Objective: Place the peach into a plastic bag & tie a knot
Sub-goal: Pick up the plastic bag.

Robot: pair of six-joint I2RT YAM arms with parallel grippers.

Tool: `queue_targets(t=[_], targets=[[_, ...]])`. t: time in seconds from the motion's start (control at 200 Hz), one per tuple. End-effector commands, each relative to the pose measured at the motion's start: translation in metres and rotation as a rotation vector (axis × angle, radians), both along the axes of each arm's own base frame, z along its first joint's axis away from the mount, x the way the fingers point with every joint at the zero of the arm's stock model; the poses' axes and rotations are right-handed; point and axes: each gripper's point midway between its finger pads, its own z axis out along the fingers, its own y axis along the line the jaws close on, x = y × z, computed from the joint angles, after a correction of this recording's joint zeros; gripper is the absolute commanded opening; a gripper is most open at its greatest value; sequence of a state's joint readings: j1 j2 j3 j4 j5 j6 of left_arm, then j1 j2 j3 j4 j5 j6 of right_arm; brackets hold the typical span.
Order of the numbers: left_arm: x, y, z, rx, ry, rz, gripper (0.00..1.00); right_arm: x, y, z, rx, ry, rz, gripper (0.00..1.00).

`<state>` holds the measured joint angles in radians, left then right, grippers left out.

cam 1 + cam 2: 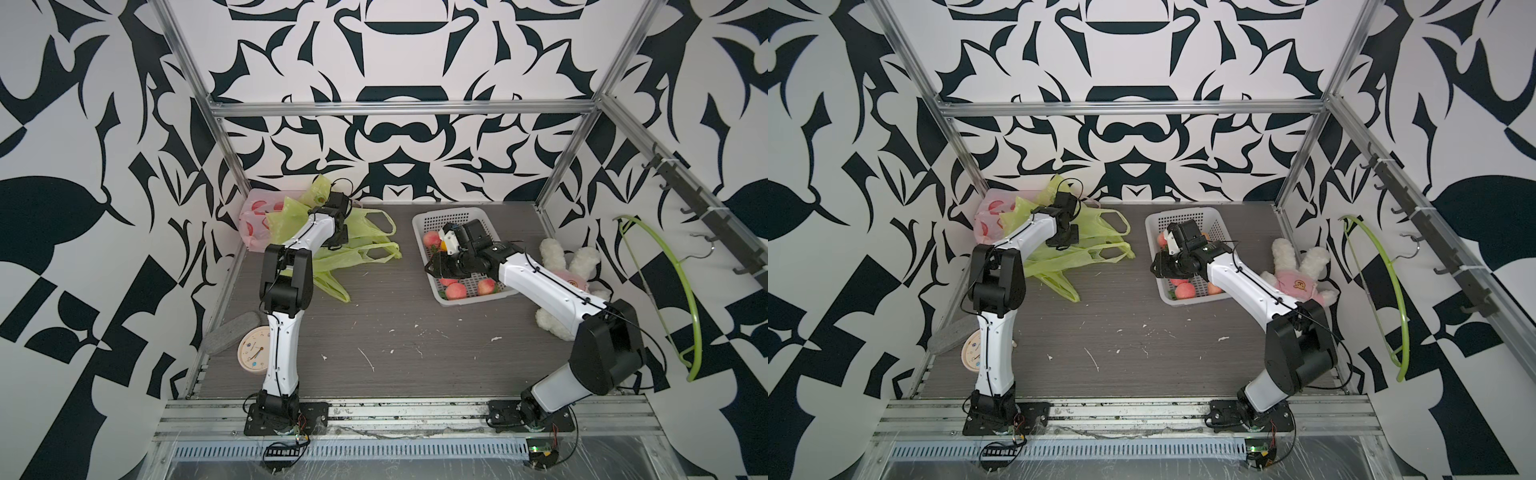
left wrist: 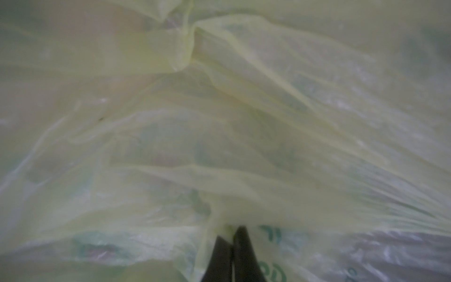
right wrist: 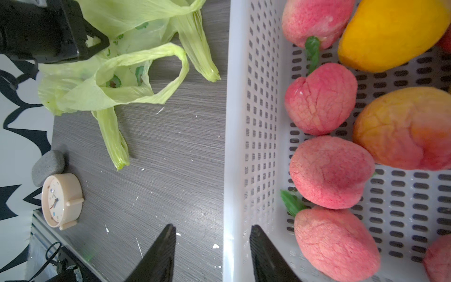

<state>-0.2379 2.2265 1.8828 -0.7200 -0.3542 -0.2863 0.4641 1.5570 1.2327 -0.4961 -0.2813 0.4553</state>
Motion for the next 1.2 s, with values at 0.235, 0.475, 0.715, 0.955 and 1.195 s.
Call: queue_targets(t=[0.235,0.475,0.715,0.955,1.195], targets=[[-0.049,0.004,0.122,-0.103,-0.068,-0.078,0.0,0.03,0.032,0.066,0.203,-0.102,0.023,0.56],[-0.086,-0.018,0.166,-0.306,-0.039,-0.156,0.0,0.05,0.012,0.078,0.271,-0.095,-0.05,0.57],[-0.11,-0.053,0.187,-0.584,0.018,-0.204,0.0,0.052,-0.063,0.025,-0.035,-0.009,-0.179,0.55],[-0.121,-0.088,0.213,-0.842,0.001,-0.249,0.0,0.027,-0.093,-0.016,-0.201,0.074,-0.213,0.65],[-0.129,-0.107,0.199,-1.009,0.047,-0.256,0.0,0.018,-0.086,-0.055,-0.187,0.158,-0.186,0.78]])
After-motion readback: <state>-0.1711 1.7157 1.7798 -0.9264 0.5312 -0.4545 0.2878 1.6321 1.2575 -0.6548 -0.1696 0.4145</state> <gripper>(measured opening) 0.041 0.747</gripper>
